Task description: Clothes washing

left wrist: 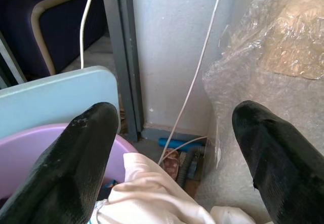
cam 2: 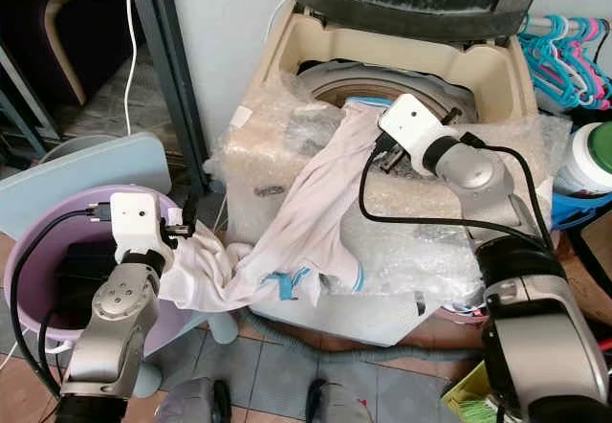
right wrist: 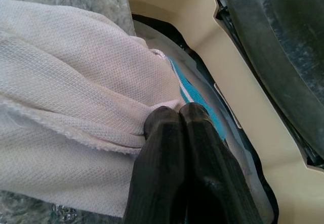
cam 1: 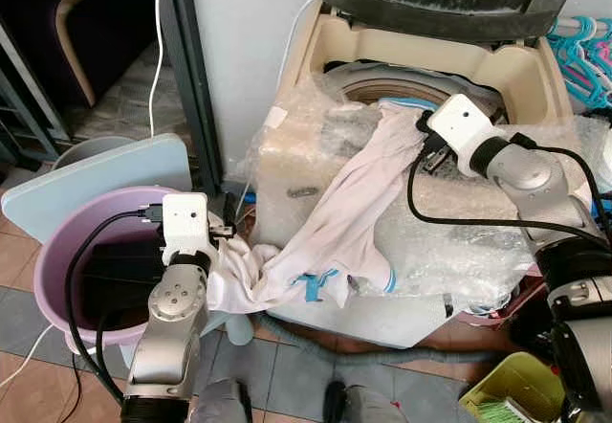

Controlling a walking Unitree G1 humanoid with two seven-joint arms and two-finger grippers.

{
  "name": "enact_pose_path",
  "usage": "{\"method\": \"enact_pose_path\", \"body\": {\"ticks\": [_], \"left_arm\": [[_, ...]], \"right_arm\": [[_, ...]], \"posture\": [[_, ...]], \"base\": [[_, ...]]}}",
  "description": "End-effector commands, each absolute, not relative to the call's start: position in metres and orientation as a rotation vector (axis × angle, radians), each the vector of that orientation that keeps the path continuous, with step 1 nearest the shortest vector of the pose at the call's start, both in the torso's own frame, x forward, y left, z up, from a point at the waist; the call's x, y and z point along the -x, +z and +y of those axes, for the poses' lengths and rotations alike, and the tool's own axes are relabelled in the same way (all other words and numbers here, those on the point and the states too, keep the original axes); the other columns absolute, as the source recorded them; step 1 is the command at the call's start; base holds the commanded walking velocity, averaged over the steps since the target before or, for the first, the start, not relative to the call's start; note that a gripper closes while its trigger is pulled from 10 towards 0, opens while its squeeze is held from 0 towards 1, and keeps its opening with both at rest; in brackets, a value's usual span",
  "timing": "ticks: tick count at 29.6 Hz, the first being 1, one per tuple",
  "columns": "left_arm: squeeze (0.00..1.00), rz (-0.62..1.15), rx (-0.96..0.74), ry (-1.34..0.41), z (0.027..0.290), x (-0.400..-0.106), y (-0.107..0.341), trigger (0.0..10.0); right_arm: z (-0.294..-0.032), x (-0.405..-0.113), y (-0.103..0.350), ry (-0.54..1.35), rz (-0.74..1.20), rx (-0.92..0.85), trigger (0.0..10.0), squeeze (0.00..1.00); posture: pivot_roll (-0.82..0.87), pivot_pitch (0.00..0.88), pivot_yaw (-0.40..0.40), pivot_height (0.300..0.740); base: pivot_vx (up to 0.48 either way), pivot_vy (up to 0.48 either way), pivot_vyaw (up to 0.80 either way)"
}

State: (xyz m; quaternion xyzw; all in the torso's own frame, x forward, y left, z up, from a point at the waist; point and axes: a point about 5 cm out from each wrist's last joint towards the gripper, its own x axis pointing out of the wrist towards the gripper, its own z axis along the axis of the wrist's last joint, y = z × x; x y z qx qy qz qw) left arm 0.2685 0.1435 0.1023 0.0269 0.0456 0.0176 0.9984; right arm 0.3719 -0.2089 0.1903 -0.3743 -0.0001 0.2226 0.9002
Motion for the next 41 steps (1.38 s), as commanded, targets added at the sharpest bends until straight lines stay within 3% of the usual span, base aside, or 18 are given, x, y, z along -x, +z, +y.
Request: {"method": "enact_pose_path", "body": {"ticks": [1,2,4,5,7,8,16,21,26,31,32,33,41], "left_arm": [[0.00,0.082,-0.053,0.031,0.142,-0.269,0.105,10.0],[0.00,0.081,-0.053,0.031,0.142,-0.269,0.105,10.0],[0.00,0.081,-0.053,0.031,0.142,-0.269,0.106,10.0],[0.00,0.080,-0.054,0.031,0.142,-0.270,0.105,10.0],[0.00,0.080,-0.054,0.031,0.142,-0.270,0.105,10.0],[0.00,0.080,-0.054,0.030,0.142,-0.270,0.105,10.0],[0.00,0.074,-0.050,0.024,0.140,-0.273,0.107,10.0],[0.00,0.074,-0.052,0.027,0.141,-0.271,0.106,10.0],[0.00,0.074,-0.052,0.032,0.142,-0.271,0.106,10.0],[0.00,0.074,-0.050,0.029,0.140,-0.271,0.106,10.0],[0.00,0.075,-0.050,0.029,0.140,-0.271,0.106,10.0],[0.00,0.076,-0.050,0.028,0.141,-0.270,0.106,10.0],[0.00,0.076,-0.057,0.036,0.144,-0.271,0.106,10.0]], "right_arm": [[-0.214,-0.373,0.189,0.442,0.027,0.769,2.2,0.00],[-0.215,-0.373,0.188,0.435,0.028,0.774,5.0,0.00],[-0.215,-0.374,0.188,0.431,0.026,0.777,5.0,0.00],[-0.214,-0.375,0.196,0.425,-0.027,0.727,10.0,0.00],[-0.212,-0.375,0.205,0.426,-0.081,0.681,10.0,0.00],[-0.212,-0.375,0.209,0.423,-0.104,0.655,10.0,1.00],[-0.209,-0.368,0.229,0.561,-0.184,0.602,10.0,1.00],[-0.212,-0.351,0.232,0.824,-0.094,0.661,10.0,1.00],[-0.223,-0.344,0.216,0.874,0.041,0.784,10.0,1.00],[-0.235,-0.346,0.193,0.786,0.156,0.864,10.0,1.00],[-0.235,-0.344,0.190,0.796,0.178,0.839,4.8,0.23],[-0.234,-0.339,0.185,0.827,0.217,0.819,0.0,0.00],[-0.233,-0.337,0.177,0.831,0.251,0.839,0.0,0.00]], "posture": [[0.01,0.103,-0.040,0.740],[0.01,0.103,-0.039,0.740],[0.01,0.103,-0.039,0.740],[0.01,0.101,-0.037,0.740],[0.01,0.099,-0.037,0.740],[0.00,0.097,-0.036,0.740],[0.00,0.091,-0.037,0.740],[0.00,0.090,-0.039,0.740],[0.00,0.089,-0.041,0.740],[0.00,0.092,-0.040,0.740],[0.00,0.096,-0.037,0.740],[0.01,0.097,-0.035,0.740],[0.00,0.090,-0.045,0.740]], "base": [[0.000,0.000,0.00],[0.000,0.000,0.00],[0.000,0.000,0.00],[0.000,0.000,0.00],[0.000,0.000,0.00],[0.000,0.000,0.00],[0.000,0.000,0.00],[0.000,0.000,0.00],[0.000,0.000,0.00],[0.000,0.000,0.00],[0.000,0.000,0.00],[0.000,0.000,0.00],[0.000,0.000,0.00]]}}
